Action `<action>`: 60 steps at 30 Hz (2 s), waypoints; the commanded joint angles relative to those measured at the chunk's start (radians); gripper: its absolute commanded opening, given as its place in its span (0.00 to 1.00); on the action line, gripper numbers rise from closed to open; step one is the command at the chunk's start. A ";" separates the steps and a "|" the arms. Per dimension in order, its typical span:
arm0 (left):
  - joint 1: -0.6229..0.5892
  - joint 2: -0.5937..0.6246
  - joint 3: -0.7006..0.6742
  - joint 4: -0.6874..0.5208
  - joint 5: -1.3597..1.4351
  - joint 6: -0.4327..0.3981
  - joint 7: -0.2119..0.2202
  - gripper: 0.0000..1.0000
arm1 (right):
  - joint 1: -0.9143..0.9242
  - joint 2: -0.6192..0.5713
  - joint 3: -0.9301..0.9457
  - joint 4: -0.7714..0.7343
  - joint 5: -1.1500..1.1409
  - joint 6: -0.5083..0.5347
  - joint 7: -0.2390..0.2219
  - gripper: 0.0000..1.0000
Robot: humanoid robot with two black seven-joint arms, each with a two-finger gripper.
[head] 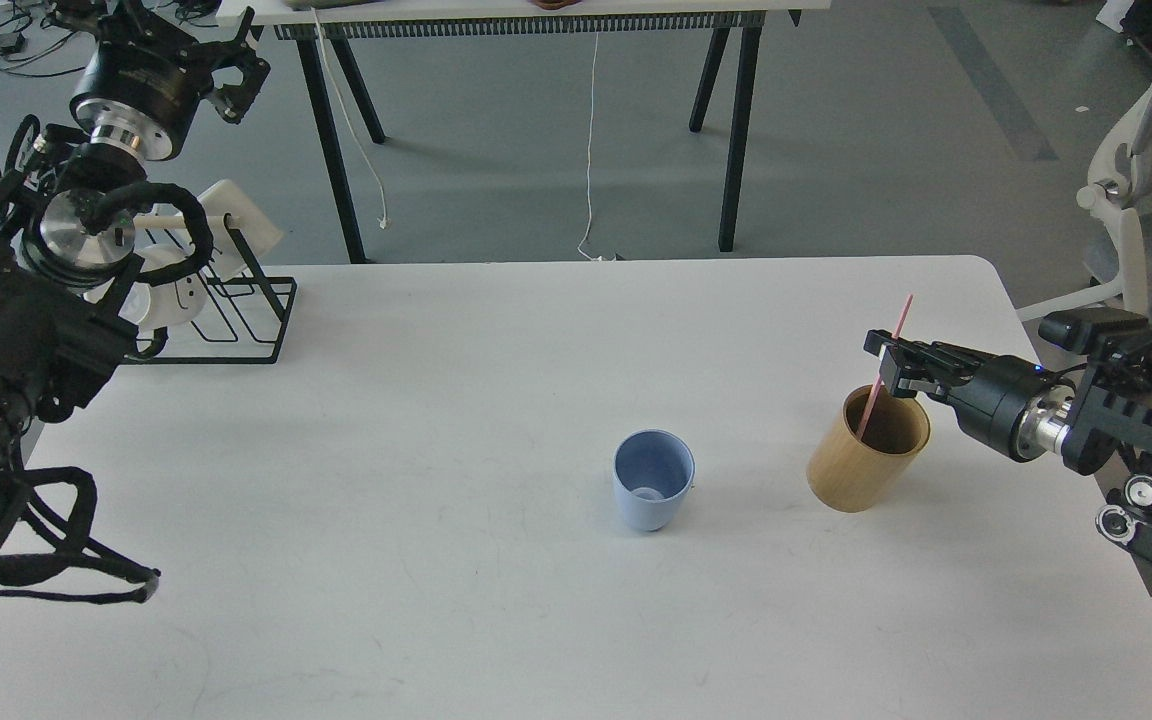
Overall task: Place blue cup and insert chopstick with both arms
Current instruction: 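Reach the right gripper to the pink straw in the tan cup, then pull the pink straw up out of the tan cup, then move the straw over the blue cup and lower it inside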
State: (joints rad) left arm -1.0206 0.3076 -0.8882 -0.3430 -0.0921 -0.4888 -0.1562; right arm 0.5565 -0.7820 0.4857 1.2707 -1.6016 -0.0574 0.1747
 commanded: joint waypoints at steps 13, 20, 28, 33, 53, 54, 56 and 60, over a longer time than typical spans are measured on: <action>0.000 0.005 0.000 0.001 0.000 0.000 0.001 0.99 | 0.085 -0.292 0.083 0.298 0.006 -0.002 -0.011 0.02; -0.001 0.005 0.002 0.001 0.002 0.000 0.003 0.99 | 0.191 -0.202 0.169 0.297 0.044 -0.004 -0.011 0.01; 0.000 0.005 0.003 0.001 0.002 0.000 0.001 0.99 | 0.181 0.050 0.085 0.289 0.065 0.004 -0.032 0.01; 0.000 0.008 0.002 0.001 0.002 0.000 0.003 0.99 | 0.181 0.102 0.002 0.259 0.058 0.004 -0.038 0.01; -0.010 0.004 0.003 -0.010 0.000 0.000 0.003 0.99 | 0.132 0.248 -0.070 0.116 0.043 -0.022 -0.027 0.01; -0.007 0.005 0.003 -0.010 0.000 0.000 0.001 0.99 | 0.123 0.254 -0.070 0.116 0.045 -0.024 -0.027 0.02; -0.004 0.005 0.003 -0.010 0.000 0.000 0.001 0.99 | 0.108 0.266 -0.072 0.116 0.043 -0.024 -0.027 0.04; -0.001 0.008 0.002 -0.008 0.000 0.000 0.001 0.99 | 0.102 0.277 -0.079 0.113 0.041 -0.022 -0.027 0.13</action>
State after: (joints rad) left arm -1.0235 0.3137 -0.8856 -0.3526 -0.0921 -0.4887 -0.1540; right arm 0.6617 -0.5099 0.4122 1.3858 -1.5590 -0.0805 0.1473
